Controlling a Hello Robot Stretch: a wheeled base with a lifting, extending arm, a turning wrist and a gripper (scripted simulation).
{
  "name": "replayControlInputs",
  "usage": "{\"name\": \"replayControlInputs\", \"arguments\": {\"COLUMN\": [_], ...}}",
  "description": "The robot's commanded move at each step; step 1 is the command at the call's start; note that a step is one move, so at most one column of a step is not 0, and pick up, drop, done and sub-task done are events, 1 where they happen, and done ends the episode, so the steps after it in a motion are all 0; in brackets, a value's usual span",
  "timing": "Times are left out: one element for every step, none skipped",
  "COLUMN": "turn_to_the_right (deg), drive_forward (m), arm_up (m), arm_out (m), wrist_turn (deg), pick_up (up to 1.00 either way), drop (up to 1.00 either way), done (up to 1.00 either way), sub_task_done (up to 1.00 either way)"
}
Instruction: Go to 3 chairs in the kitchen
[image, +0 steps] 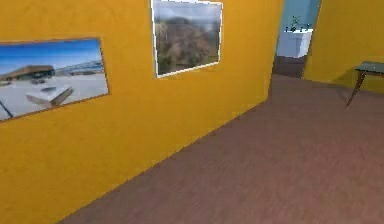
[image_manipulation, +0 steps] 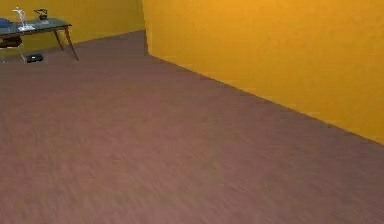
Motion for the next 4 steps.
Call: {"name": "replayControlInputs", "arguments": {"turn_to_the_right": [-24.0,0.0,45.0,6.0], "drive_forward": [0.00,0.15,0.00,0.00], "arm_up": [0.00,0.00,0.00,0.00], "arm_out": [0.00,0.00,0.00,0.00], "wrist_turn": [0.0,0.0,0.0,0.0], "pick_up": [0.00,0.00,0.00,0.00], "drop": [0.00,0.00,0.00,0.00], "done": [0.00,0.00,0.00,0.00], "sub_task_done": [0.00,0.00,0.00,0.00]}}
